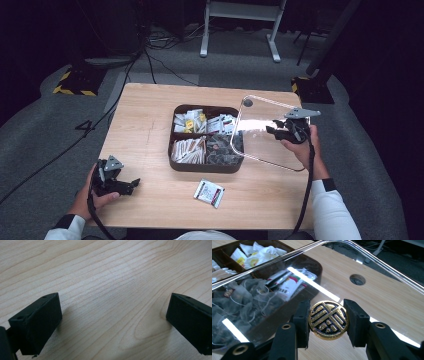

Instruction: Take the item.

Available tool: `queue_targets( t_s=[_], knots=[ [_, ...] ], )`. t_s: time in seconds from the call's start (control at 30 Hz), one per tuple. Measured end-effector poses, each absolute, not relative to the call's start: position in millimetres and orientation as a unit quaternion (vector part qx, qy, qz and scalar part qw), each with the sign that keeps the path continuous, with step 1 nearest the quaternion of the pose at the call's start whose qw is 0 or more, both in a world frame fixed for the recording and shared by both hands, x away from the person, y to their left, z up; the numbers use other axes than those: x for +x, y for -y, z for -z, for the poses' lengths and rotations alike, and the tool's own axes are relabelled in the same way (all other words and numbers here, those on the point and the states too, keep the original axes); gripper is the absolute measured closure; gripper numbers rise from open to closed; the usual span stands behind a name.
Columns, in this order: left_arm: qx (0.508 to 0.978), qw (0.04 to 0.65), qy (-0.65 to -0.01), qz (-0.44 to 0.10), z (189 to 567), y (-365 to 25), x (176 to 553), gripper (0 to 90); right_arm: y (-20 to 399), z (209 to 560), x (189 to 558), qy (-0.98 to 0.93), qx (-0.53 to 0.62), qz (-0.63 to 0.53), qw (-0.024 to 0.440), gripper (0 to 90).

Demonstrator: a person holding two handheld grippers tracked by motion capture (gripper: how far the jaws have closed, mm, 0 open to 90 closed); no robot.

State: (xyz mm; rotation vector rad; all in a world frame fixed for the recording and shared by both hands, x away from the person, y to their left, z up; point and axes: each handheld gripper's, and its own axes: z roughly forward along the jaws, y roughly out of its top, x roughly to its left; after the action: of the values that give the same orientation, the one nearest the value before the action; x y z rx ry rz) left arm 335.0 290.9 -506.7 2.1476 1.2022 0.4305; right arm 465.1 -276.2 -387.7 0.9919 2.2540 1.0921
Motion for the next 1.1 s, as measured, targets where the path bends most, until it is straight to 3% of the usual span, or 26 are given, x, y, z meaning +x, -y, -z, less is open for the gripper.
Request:
queue_targets(
  t_s=[1.1],
  knots=[
    [0.815, 0.316, -0.457, -0.163, 507, -291, 335, 0.5, 163, 398, 480, -0.853, 0.291, -0.392, 0.187, 59.3]
  ],
)
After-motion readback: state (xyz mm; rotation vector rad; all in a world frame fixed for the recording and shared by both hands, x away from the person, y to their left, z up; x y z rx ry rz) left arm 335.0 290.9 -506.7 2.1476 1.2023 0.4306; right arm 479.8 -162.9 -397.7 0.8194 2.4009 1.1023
